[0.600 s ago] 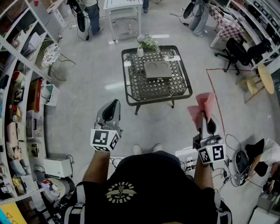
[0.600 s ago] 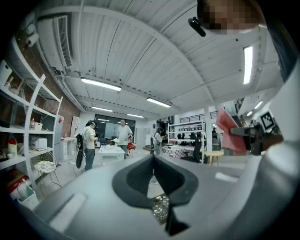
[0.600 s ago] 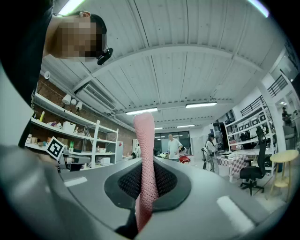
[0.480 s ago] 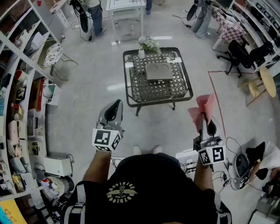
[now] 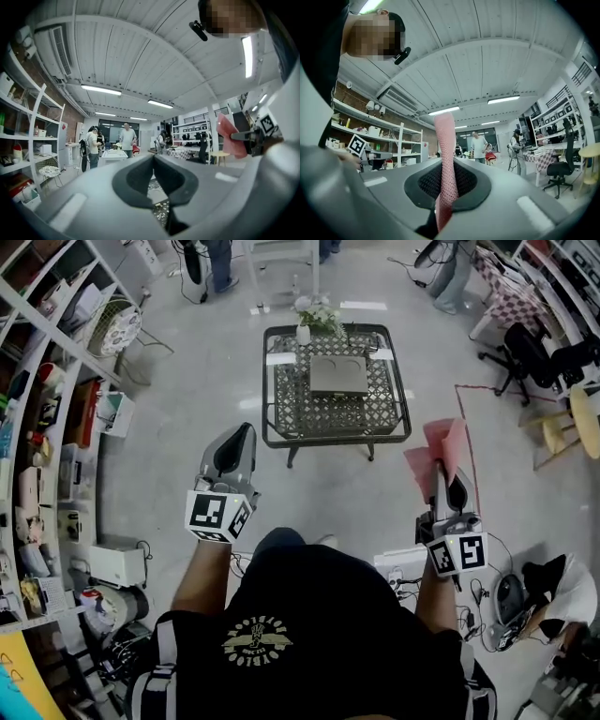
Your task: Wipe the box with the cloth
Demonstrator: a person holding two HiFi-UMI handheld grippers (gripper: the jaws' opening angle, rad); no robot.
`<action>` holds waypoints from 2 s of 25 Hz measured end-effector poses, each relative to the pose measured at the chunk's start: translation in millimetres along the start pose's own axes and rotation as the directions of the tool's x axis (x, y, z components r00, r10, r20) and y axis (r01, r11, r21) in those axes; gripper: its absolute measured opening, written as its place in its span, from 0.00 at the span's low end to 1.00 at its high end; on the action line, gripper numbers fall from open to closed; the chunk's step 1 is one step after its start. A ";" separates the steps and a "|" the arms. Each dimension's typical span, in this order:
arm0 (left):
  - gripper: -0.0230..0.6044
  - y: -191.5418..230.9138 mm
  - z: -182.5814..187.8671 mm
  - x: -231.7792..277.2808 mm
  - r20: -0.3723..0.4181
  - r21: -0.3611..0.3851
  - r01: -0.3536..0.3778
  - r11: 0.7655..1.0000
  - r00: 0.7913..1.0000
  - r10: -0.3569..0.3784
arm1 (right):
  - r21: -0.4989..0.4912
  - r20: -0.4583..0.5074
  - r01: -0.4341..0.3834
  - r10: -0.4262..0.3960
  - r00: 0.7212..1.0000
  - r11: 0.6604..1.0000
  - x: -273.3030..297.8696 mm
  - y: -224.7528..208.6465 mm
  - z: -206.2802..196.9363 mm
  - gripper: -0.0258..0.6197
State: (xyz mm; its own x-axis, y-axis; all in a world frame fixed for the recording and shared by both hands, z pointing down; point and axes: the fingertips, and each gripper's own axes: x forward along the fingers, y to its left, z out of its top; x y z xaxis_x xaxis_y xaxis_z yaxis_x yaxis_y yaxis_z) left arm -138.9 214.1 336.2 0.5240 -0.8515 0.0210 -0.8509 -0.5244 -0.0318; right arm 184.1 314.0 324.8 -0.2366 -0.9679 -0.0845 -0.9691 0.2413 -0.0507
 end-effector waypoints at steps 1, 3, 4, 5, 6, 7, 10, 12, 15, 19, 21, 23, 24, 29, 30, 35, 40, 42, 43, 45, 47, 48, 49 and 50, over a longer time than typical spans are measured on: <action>0.04 -2.0 -0.9 -0.8 -0.001 -0.002 -0.009 1.000 1.000 0.009 | -0.003 0.000 -0.008 0.008 1.000 1.000 0.4 -2.4 -0.6 0.07; 0.04 -5.7 -4.7 -1.9 -0.008 -0.001 -0.021 1.000 1.000 0.021 | -0.003 -0.001 -0.019 0.019 1.000 1.000 1.9 -6.1 -3.6 0.07; 0.04 -7.0 -7.1 -2.0 -0.014 0.000 -0.027 1.000 1.000 0.027 | 0.000 -0.002 -0.023 0.023 1.000 1.000 3.1 -7.5 -5.5 0.07; 0.04 -7.6 -9.5 -1.9 -0.019 0.001 -0.031 1.000 0.999 0.031 | 0.003 -0.004 -0.027 0.027 1.000 1.000 5.1 -8.7 -7.3 0.07; 0.04 -7.6 -11.4 -1.5 -0.024 0.001 -0.036 0.999 0.999 0.036 | 0.006 -0.006 -0.031 0.031 1.000 1.000 7.6 -9.7 -8.7 0.07; 0.04 -6.9 -12.9 -0.9 -0.028 0.002 -0.039 0.999 0.999 0.039 | 0.008 -0.006 -0.034 0.034 0.999 0.999 10.7 -10.3 -9.5 0.07; 0.04 -0.7 -15.3 1.0 -0.032 0.007 -0.045 0.999 0.998 0.046 | 0.008 -0.002 -0.041 0.041 0.999 0.999 19.8 -9.2 -10.5 0.07; 0.04 6.0 -17.1 2.4 -0.031 0.005 -0.047 0.999 0.998 0.047 | 0.007 -0.003 -0.038 0.038 0.999 0.999 23.8 -7.4 -13.1 0.07; 0.04 14.6 -17.7 9.3 -0.027 -0.002 -0.043 0.999 0.999 0.043 | 0.004 -0.003 -0.034 0.034 0.999 0.999 32.8 -4.8 -14.2 0.07; 0.04 17.9 -11.0 33.7 -0.011 0.020 -0.019 1.000 1.000 0.019 | 0.001 -0.016 -0.029 0.029 0.999 1.000 49.3 -10.3 -15.5 0.07; 0.04 23.1 -9.5 46.6 -0.007 0.032 -0.007 0.999 1.000 0.008 | 0.003 -0.022 -0.023 0.023 0.999 1.000 60.5 -12.8 -17.3 0.07; 0.04 32.1 -11.1 58.0 -0.012 0.032 0.003 0.999 1.000 -0.002 | 0.002 -0.025 -0.017 0.017 1.000 1.000 73.6 -13.6 -20.2 0.07; 0.04 37.0 -12.6 63.7 -0.017 0.031 0.009 0.999 1.000 -0.008 | 0.001 -0.028 -0.015 0.015 1.000 1.000 80.6 -13.5 -21.6 0.07; 0.04 56.4 -16.9 101.9 -0.037 0.024 0.043 0.999 0.998 -0.042 | 0.009 -0.037 -0.012 0.013 0.999 1.000 119.9 -18.3 -25.7 0.07; 0.04 59.5 -17.1 110.1 -0.037 0.024 0.051 0.998 0.998 -0.050 | 0.013 -0.038 -0.011 0.012 0.999 1.000 128.6 -19.1 -25.5 0.07; 0.04 79.9 -19.5 145.5 -0.040 0.019 0.083 0.996 0.996 -0.083 | 0.010 -0.037 -0.006 0.006 0.999 1.000 167.2 -20.0 -25.2 0.07; 0.04 106.2 -18.7 171.2 -0.049 0.018 0.100 0.995 0.994 -0.099 | 0.016 -0.036 0.004 -0.004 0.999 1.000 201.8 -18.2 -23.8 0.07; 0.04 120.4 -17.4 178.3 -0.048 0.013 0.100 0.995 0.994 -0.099 | 0.014 -0.036 0.007 -0.006 0.999 1.000 216.5 -13.7 -23.2 0.07; 0.04 127.3 -16.6 181.4 -0.046 0.012 0.101 0.995 0.994 -0.100 | 0.012 -0.035 0.007 -0.007 0.999 1.000 224.0 -11.2 -22.4 0.07; 0.04 140.7 -15.7 187.8 -0.042 0.011 0.103 0.995 0.994 -0.102 | 0.009 -0.032 0.010 -0.010 0.999 1.000 238.9 -7.4 -21.0 0.07; 0.04 154.1 -16.9 194.6 -0.040 0.010 0.104 0.995 0.994 -0.104 | 0.006 -0.033 0.014 -0.014 0.999 1.000 254.0 -4.4 -21.4 0.07; 0.04 161.2 -18.2 198.3 -0.040 0.007 0.104 0.995 0.994 -0.104 | 0.005 -0.035 0.015 -0.015 0.999 1.000 261.9 -2.9 -22.1 0.07; 0.04 168.1 -19.8 201.9 -0.040 0.003 0.105 0.994 0.994 -0.105 | 0.005 -0.037 0.016 -0.015 0.999 1.000 269.6 -1.2 -22.9 0.07; 0.04 174.7 -21.6 205.2 -0.040 -0.003 0.106 0.994 0.994 -0.106 | 0.006 -0.038 0.015 -0.015 0.999 1.000 276.7 0.9 -23.7 0.07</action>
State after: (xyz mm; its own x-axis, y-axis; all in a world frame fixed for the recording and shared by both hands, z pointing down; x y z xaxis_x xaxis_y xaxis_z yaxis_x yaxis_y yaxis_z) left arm -180.9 -52.2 356.5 0.6094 -0.7903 0.0640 -0.7906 -0.6118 -0.0264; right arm 116.1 44.7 324.9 -0.2246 -0.9734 -0.0454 -0.9722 0.2270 -0.0576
